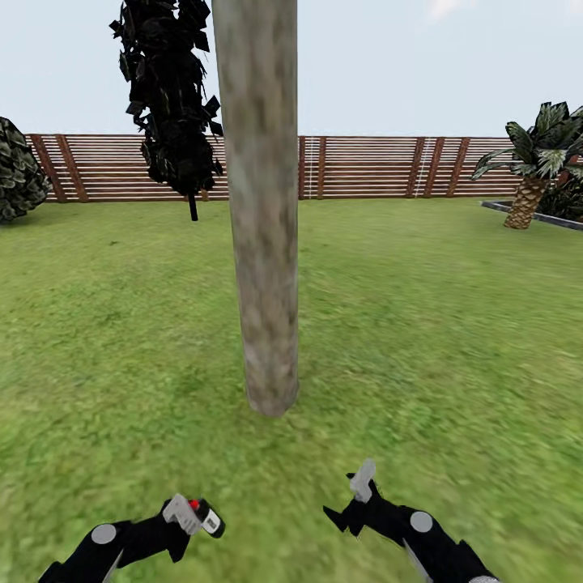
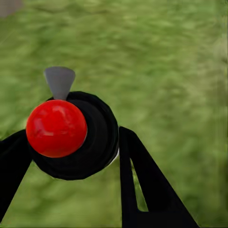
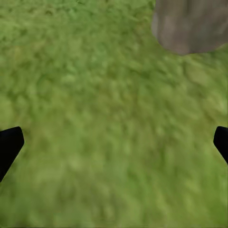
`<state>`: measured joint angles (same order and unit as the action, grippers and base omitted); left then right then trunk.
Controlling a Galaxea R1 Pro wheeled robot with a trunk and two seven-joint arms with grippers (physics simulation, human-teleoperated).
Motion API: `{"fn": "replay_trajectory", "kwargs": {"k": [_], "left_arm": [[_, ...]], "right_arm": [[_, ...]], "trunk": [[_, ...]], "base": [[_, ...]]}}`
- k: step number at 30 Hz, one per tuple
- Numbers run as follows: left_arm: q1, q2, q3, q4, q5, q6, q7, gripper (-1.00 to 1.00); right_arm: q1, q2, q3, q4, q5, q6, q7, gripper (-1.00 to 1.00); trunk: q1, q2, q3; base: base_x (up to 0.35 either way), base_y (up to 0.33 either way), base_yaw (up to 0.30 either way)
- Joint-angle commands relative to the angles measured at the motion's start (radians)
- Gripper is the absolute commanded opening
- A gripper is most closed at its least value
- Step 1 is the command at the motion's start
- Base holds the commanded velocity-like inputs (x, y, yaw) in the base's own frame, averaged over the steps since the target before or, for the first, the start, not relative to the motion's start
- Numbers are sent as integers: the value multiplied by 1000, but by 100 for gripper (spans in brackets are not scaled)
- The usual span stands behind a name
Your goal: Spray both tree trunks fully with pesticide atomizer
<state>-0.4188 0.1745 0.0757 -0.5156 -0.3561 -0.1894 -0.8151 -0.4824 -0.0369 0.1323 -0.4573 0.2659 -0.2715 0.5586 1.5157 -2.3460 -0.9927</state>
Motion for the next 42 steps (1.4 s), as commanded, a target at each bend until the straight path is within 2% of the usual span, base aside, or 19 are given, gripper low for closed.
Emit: {"fn": "replay_trajectory", "kwargs": {"k": [1, 3, 7, 8, 10, 11, 13, 16, 19, 21, 22, 24, 27, 32, 35, 42], "left_arm": [[-2, 2, 0, -2, 0, 4, -37, -100], [-15, 5, -3, -3, -18, 20, -88, -100], [-34, 0, -5, -6, -114, 73, -143, -100], [-36, -2, -5, -7, -138, 81, -149, -100], [-40, -10, -5, -8, -188, 92, -158, -100], [-43, -12, -5, -11, -200, 95, -163, -100], [-46, -15, -6, -13, -209, 96, -180, -100], [-52, -25, -6, -15, -218, 97, -197, -100], [-59, -46, -7, -15, -255, 98, -206, -100], [-64, -69, -7, -15, -306, 106, -209, -100], [-70, -82, -7, -15, -335, 120, -210, -100], [-75, -95, -7, -16, -362, 136, -211, -100], [-82, -108, -7, -17, -381, 146, -212, -100], [-90, -117, -15, -17, -384, 145, -231, -100], [-103, -123, -43, -17, -384, 139, -284, -100], [-107, -158, -53, -28, -384, 129, -301, -100]], "right_arm": [[-3, 0, 0, -22, 1, 14, 43, 100], [-6, 0, 1, -51, 2, 27, 101, 100], [-9, 8, 3, -92, 7, 36, 145, 100], [-9, 13, 4, -103, 14, 38, 158, 100], [-10, 19, 4, -124, 61, 39, 208, 100], [-12, 21, 4, -130, 86, 39, 224, 100], [-17, 22, 4, -140, 107, 40, 239, 100], [-21, 23, 4, -145, 115, 40, 269, 100], [-24, 23, 4, -146, 119, 40, 333, 100], [-30, 25, 4, -149, 124, 40, 363, 100], [-36, 28, 4, -150, 126, 40, 371, -100], [-40, 30, 4, -150, 127, 41, 377, -100], [-46, 32, 8, -151, 133, 44, 381, -100], [-54, 32, 68, -153, 188, 44, 427, -100], [-57, 32, 79, -153, 200, 44, 440, -100], [-59, 38, 82, -153, 202, 44, 466, -100]], "trunk": [[0, 0, 0], [0, 0, 0], [0, 0, 0], [0, 0, 0], [0, 0, 0], [0, 0, 0], [0, 0, 0], [0, 0, 0], [0, 0, 0], [0, 0, 0], [0, 0, 0], [0, 0, 0], [0, 0, 0], [0, 0, 0], [0, 0, 0], [0, 0, 0]], "base": [[0, 0, 0], [0, 0, 0], [0, 0, 0], [0, 0, 0], [0, 0, 0], [0, 0, 0], [0, 0, 0], [0, 0, 0], [0, 0, 0], [0, 0, 0], [0, 0, 0], [0, 0, 0], [0, 0, 0], [0, 0, 0], [0, 0, 0], [0, 0, 0]]}}
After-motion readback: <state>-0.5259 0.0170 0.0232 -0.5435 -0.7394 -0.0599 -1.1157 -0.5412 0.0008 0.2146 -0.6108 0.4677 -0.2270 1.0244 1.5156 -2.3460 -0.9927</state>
